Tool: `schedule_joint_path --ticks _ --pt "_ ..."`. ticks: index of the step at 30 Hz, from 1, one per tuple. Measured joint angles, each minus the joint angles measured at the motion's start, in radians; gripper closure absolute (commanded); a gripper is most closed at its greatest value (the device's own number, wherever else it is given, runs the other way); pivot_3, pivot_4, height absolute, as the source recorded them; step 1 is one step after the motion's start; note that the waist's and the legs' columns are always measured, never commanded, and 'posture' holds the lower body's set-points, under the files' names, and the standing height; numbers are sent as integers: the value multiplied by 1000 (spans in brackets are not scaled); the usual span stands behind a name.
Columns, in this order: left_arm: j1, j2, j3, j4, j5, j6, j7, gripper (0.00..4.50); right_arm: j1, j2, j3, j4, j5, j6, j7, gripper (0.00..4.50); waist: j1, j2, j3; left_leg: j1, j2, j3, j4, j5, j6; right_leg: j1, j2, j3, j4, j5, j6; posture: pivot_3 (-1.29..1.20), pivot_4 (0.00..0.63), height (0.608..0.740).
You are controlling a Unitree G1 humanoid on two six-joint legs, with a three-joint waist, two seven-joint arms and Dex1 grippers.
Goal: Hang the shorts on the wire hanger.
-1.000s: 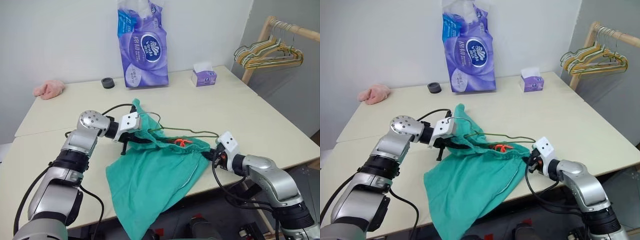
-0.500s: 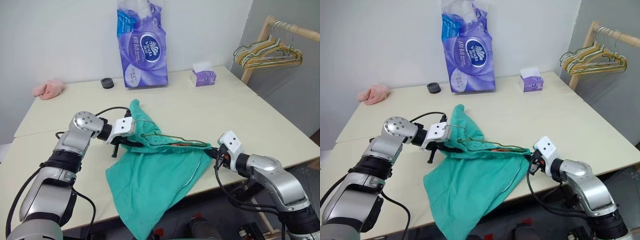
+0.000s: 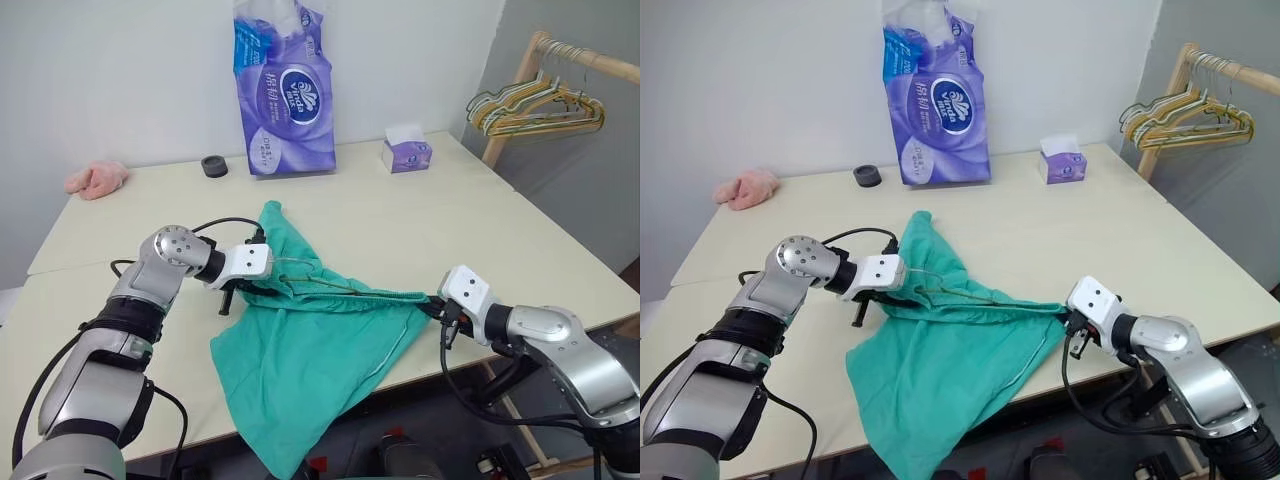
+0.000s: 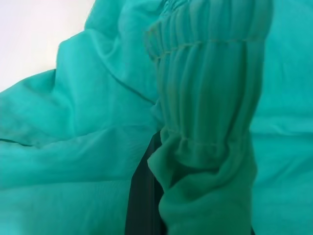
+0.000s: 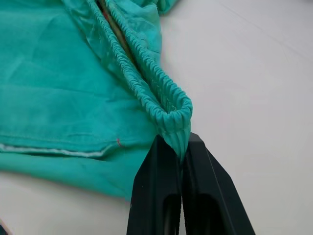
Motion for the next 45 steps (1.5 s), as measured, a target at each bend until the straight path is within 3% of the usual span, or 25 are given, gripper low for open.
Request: schedule_joint_path --ticks 6,12,18,22,30,37,45 --pt "1 -2 -3 -93 36 60 64 4500 -166 -53 84 -61 -97 -17 50 4478 -12 0 0 0 0 -1 0 0 0 0 0 -1 0 0 0 -209 6 740" --pt "7 -26 -3 -160 70 136 129 4500 -294 13 227 -88 -179 29 84 4478 -16 0 0 -1 0 -1 0 2 -3 0 0 -1 -1 0 0 -204 1 740" --pt "24 -46 -4 -185 87 157 175 4500 -362 60 270 -75 -218 50 94 4478 -16 0 0 -1 0 -1 0 2 -3 0 0 -1 -1 0 0 -202 0 740" --pt "53 -54 -4 -204 86 174 183 4500 -359 45 267 -75 -224 61 116 3532 -15 0 0 -1 0 -1 0 2 -3 0 0 -1 -1 0 0 -203 0 740" --pt "78 -66 -3 -227 73 206 182 4500 -258 -95 125 -111 -161 128 197 856 -15 0 0 -1 0 -1 0 2 -3 0 0 -1 -1 0 0 -210 0 740" --pt "79 -72 -3 -252 54 219 173 4500 -159 -101 76 -66 -138 158 186 856 -16 0 0 -1 0 0 0 2 -3 0 0 0 -1 0 0 -214 0 740" --pt "80 -67 -10 -253 56 214 161 4500 -267 30 197 158 -217 69 136 856 -21 -1 -1 -1 0 0 0 2 -3 0 0 0 -1 0 0 -205 0 740"
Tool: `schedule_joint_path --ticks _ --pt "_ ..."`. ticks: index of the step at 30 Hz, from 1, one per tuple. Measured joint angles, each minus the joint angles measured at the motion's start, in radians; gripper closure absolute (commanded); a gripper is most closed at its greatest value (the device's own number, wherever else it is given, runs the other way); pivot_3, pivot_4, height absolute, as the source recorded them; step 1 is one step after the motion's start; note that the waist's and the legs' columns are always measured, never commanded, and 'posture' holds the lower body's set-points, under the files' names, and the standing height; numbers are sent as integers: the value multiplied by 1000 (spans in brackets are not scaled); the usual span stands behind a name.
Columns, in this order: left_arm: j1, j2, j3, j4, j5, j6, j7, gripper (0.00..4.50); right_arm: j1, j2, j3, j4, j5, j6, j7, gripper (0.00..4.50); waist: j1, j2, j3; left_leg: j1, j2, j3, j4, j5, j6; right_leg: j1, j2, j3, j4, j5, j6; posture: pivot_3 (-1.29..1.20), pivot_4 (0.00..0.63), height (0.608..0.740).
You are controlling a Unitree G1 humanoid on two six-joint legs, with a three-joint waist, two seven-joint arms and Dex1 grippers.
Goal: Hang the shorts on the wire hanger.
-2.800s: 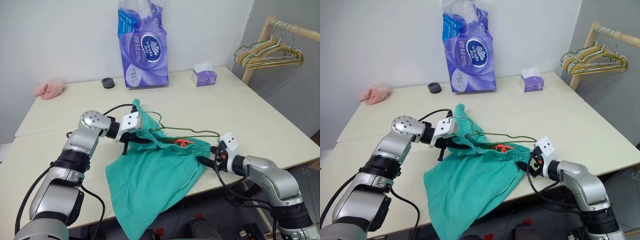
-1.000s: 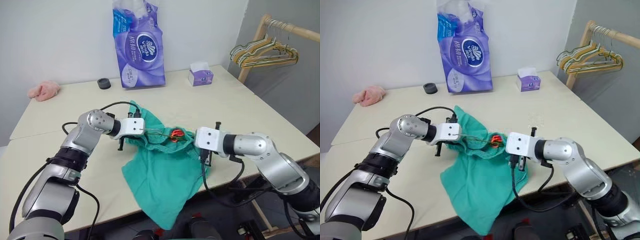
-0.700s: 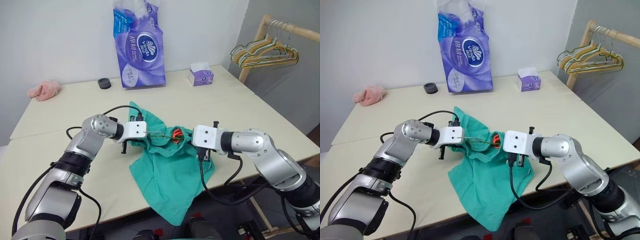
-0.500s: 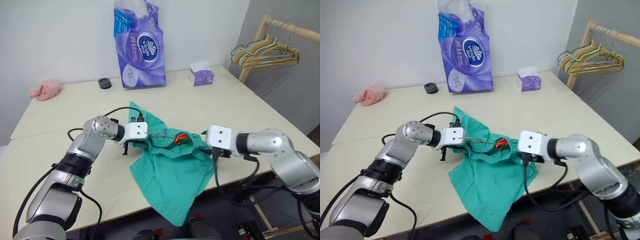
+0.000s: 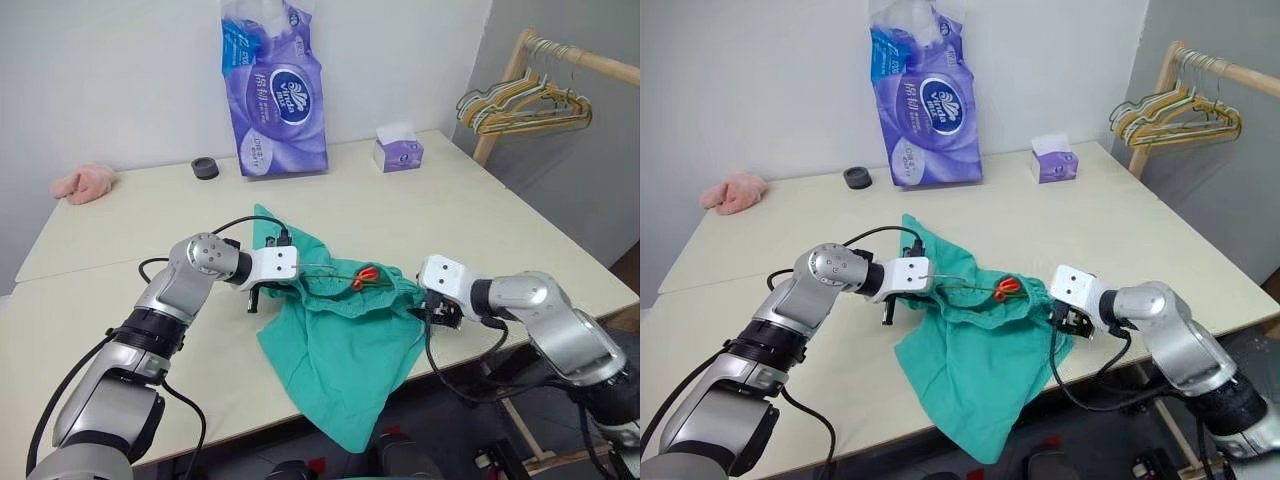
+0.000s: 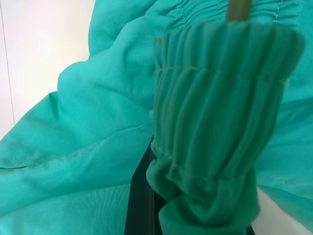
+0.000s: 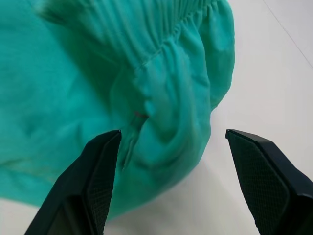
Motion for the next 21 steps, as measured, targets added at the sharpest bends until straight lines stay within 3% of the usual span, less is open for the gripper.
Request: schedule_joint_path --ticks 5,8,17,21 --pt "0 -1 -2 -3 -2 3 -1 4500 -87 69 66 141 -44 -73 15 856 -2 0 0 0 0 0 0 0 0 0 0 0 0 0 0 -192 0 740" --pt "2 0 -2 -11 -12 9 -3 4500 -107 74 86 210 -67 -111 36 1389 -1 0 0 0 0 0 0 0 0 0 0 0 0 0 0 -188 0 740" --pt "23 1 -2 -63 -51 51 -25 4500 -108 82 95 243 -82 -151 86 4471 -4 0 0 0 0 -1 0 0 0 0 0 0 0 0 0 -182 0 740" --pt "25 12 -1 -74 -55 54 -27 4500 -108 79 97 223 -89 -153 109 4471 -4 0 0 0 0 -1 0 0 0 0 0 0 0 0 0 -188 0 740"
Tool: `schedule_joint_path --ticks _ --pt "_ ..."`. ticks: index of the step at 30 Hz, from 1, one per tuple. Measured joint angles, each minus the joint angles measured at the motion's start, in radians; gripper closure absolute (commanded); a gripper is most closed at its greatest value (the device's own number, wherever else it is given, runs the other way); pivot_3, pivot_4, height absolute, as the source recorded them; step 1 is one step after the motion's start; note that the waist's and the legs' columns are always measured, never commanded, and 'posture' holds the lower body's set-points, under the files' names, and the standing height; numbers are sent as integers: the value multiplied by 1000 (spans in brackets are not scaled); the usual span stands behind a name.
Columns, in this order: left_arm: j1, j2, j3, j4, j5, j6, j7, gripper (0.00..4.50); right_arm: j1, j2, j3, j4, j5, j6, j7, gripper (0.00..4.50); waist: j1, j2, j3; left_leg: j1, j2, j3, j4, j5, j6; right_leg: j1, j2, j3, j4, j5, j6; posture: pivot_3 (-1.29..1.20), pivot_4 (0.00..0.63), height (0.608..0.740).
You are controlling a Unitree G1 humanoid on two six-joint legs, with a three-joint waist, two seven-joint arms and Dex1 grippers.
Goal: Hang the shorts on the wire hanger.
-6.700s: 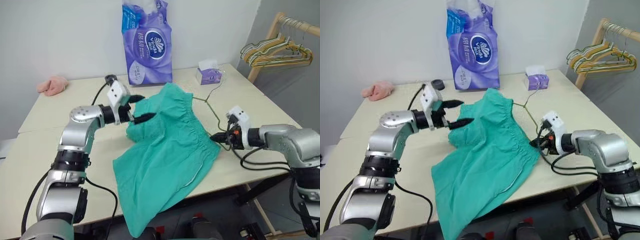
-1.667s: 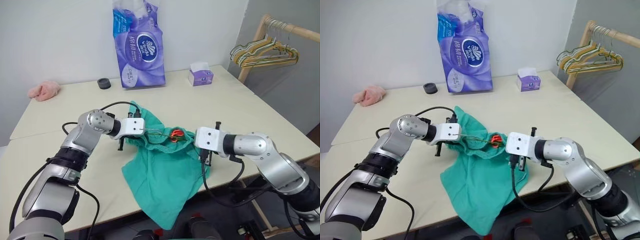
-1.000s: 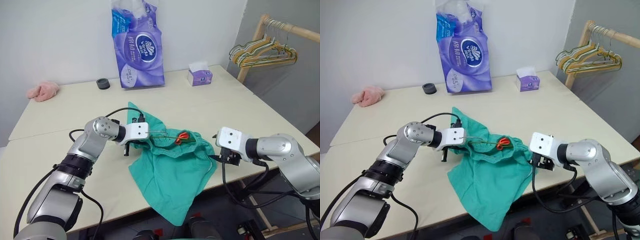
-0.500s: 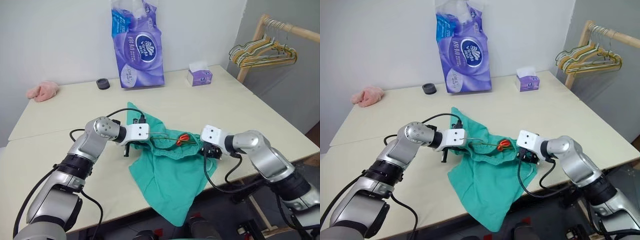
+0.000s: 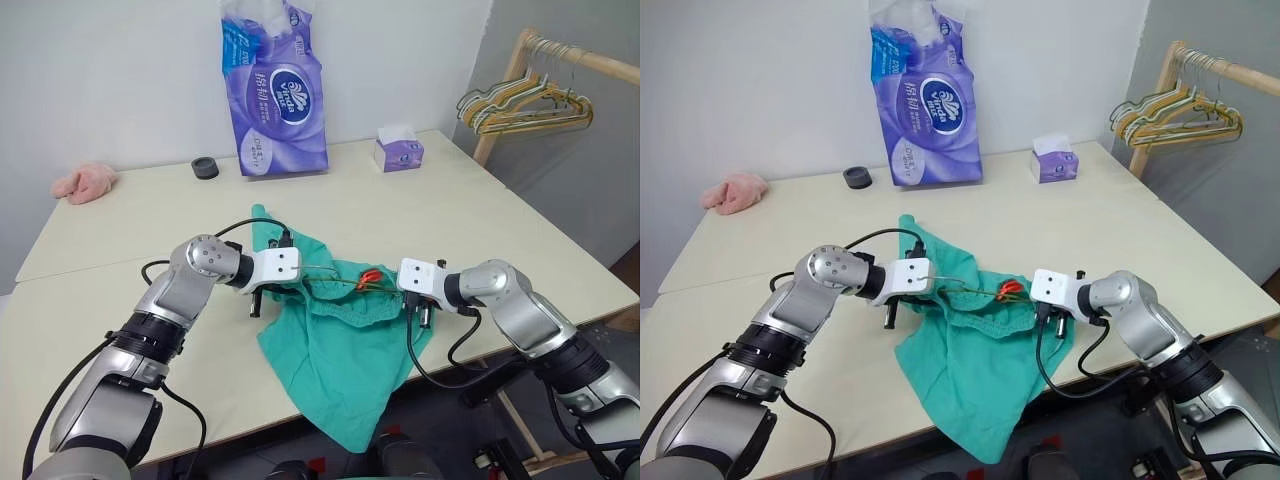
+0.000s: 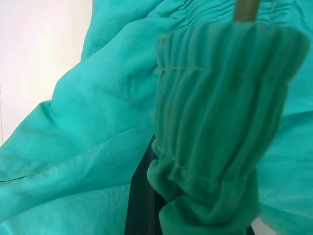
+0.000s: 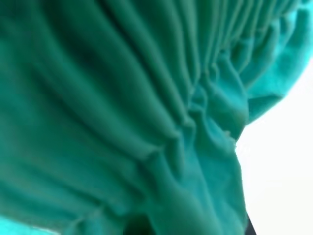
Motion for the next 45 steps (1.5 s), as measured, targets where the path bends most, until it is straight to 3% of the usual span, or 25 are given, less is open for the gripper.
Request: schedule_joint_path --ticks 16,26,37,45 --pt "0 0 -1 -6 4 -28 6 4500 26 -25 -21 -95 -6 51 37 4471 0 0 0 0 0 0 0 0 0 0 0 0 0 0 0 -198 0 740" --pt "0 -64 109 -13 -197 157 -18 1794 44 -19 -57 -142 42 120 39 4500 -7 0 0 0 0 -1 0 0 0 0 0 0 0 0 0 -204 0 740" --pt "2 78 163 128 -266 153 -156 1794 64 -43 -83 -182 108 174 40 4500 -14 0 0 0 0 -1 0 0 0 0 0 0 -1 0 0 -205 0 740" --pt "-56 47 158 264 -211 23 -139 1794 67 -73 -112 -207 158 211 58 4500 -13 0 0 0 0 -1 0 0 0 0 0 0 -1 0 0 -215 0 740"
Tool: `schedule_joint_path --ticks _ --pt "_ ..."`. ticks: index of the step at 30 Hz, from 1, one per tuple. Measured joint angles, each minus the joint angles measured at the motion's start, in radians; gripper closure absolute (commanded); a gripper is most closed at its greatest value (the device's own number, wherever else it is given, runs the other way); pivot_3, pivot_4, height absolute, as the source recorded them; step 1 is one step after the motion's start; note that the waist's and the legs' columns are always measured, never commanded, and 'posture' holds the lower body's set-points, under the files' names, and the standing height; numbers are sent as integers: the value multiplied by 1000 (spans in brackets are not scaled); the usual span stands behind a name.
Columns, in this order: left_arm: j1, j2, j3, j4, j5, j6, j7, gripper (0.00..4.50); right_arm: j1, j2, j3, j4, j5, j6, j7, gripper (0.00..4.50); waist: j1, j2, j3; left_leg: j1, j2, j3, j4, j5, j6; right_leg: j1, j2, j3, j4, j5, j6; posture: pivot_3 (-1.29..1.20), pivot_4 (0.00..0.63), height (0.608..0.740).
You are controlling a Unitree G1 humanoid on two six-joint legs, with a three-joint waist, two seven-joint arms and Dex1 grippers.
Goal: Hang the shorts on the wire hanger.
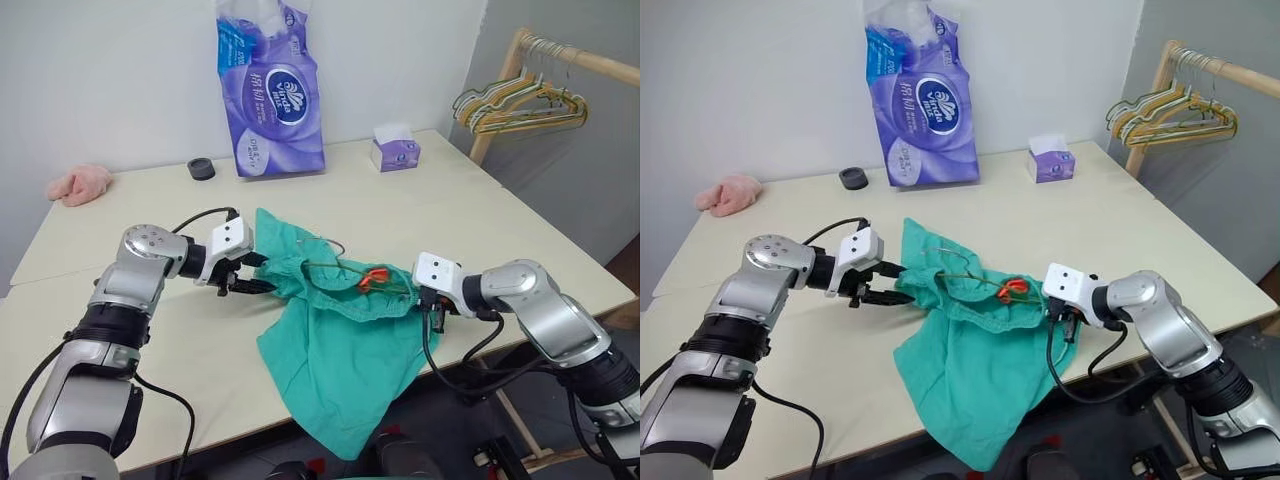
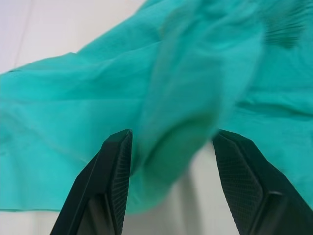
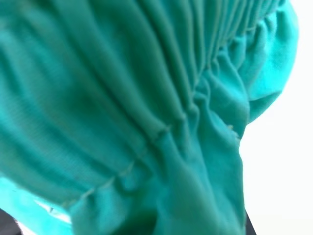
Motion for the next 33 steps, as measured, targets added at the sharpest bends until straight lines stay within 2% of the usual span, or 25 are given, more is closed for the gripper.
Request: schedule_joint_path --ticks 1,4,11,20,33 --pt "-4 -11 -9 22 12 -28 15 1794 1 -1 -4 -7 6 6 0 4500 -1 0 0 0 0 0 0 0 0 0 0 0 0 0 0 -215 0 740" --pt "-21 -71 -13 131 46 -106 96 2348 10 -12 -19 -22 30 20 1 4500 1 0 0 0 0 0 0 0 0 0 0 0 0 0 0 -221 0 740" --pt "-98 -116 -14 318 122 -282 221 4487 35 -46 -46 -68 66 50 1 4500 -3 0 0 -1 0 0 0 0 0 0 0 0 0 0 0 -231 0 740" --pt "-144 -124 -12 420 155 -373 305 4487 76 -88 -71 -103 98 73 -2 4500 -6 0 0 -1 0 0 0 0 0 0 0 0 0 0 0 -231 0 740" --pt "-141 -129 -11 422 160 -345 341 4487 114 -133 -94 -142 129 88 -3 4500 -4 0 0 -1 0 0 0 0 0 0 0 0 0 0 0 -228 0 740"
